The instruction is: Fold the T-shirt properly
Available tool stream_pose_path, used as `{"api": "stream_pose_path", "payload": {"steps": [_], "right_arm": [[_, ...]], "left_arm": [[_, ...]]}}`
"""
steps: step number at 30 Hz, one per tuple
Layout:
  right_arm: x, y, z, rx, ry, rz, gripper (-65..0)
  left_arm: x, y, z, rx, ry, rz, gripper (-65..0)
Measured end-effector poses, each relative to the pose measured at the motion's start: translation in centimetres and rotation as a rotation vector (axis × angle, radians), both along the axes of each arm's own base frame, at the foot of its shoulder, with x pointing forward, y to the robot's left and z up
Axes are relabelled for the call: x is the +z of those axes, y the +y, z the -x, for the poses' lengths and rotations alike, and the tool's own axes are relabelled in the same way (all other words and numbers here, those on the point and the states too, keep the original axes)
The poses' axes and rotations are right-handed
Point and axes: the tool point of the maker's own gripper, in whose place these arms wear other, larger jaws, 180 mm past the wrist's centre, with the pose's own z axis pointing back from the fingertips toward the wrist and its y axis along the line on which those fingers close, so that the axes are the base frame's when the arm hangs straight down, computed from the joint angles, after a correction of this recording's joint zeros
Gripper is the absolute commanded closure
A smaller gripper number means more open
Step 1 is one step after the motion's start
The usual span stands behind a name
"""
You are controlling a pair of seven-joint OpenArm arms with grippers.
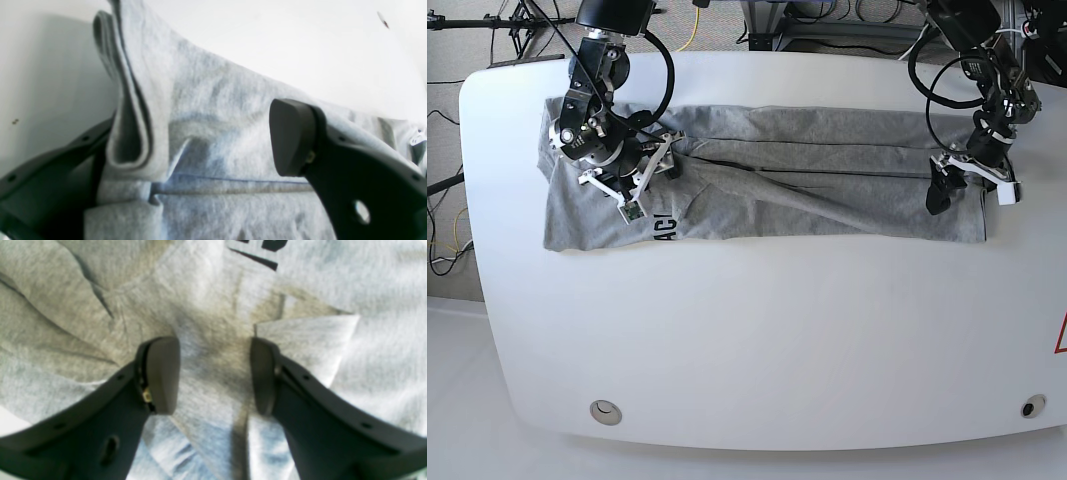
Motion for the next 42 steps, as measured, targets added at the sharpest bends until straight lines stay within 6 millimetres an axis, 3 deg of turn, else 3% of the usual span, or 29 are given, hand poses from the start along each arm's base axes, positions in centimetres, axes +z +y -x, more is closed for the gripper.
{"api": "stream_pose_path", "payload": {"steps": [4, 5, 7, 8, 11, 21, 31, 37, 42], "right_arm": [[0.0, 0.0, 0.0, 0.000, 0.000, 0.000, -33.1], [0.0, 0.0, 0.0, 0.000, 0.000, 0.000, -33.1], [0.0, 0.0, 0.0, 0.000, 0.000, 0.000, -33.1], [0.0, 0.0, 0.0, 0.000, 0.000, 0.000, -33.1], [0.0, 0.0, 0.0, 0.000, 0.000, 0.001, -33.1], [0.0, 0.0, 0.0, 0.000, 0.000, 0.001, -33.1], [0.0, 0.0, 0.0, -0.001, -0.001, 0.001, -33.1], [0.0, -0.1, 0.0, -0.001, 0.001, 0.001, -33.1], [0.0, -0.1, 0.0, -0.001, 0.001, 0.002, -33.1]], "left_arm": [[-0.4, 0.3, 1.0, -0.001, 0.016, -0.011, -24.8], [-0.5, 0.3, 1.4, -0.003, 0.023, -0.016, -14.7], [-0.6, 0.5, 2.1, -0.016, 0.047, -0.036, -2.5], [-0.8, 0.7, 2.4, -0.018, 0.061, -0.049, 0.0], [-0.9, 0.7, 2.9, -0.033, 0.081, -0.068, -2.3], [-0.7, 0.1, 2.7, -0.082, 0.097, -0.099, -0.6], [0.5, -0.3, 1.3, -0.163, 0.190, -0.191, -0.6], [0.9, -2.7, 0.9, -0.198, 0.221, -0.195, -0.5], [1.8, -6.6, -0.2, -0.267, 0.193, -0.180, -0.5]]}}
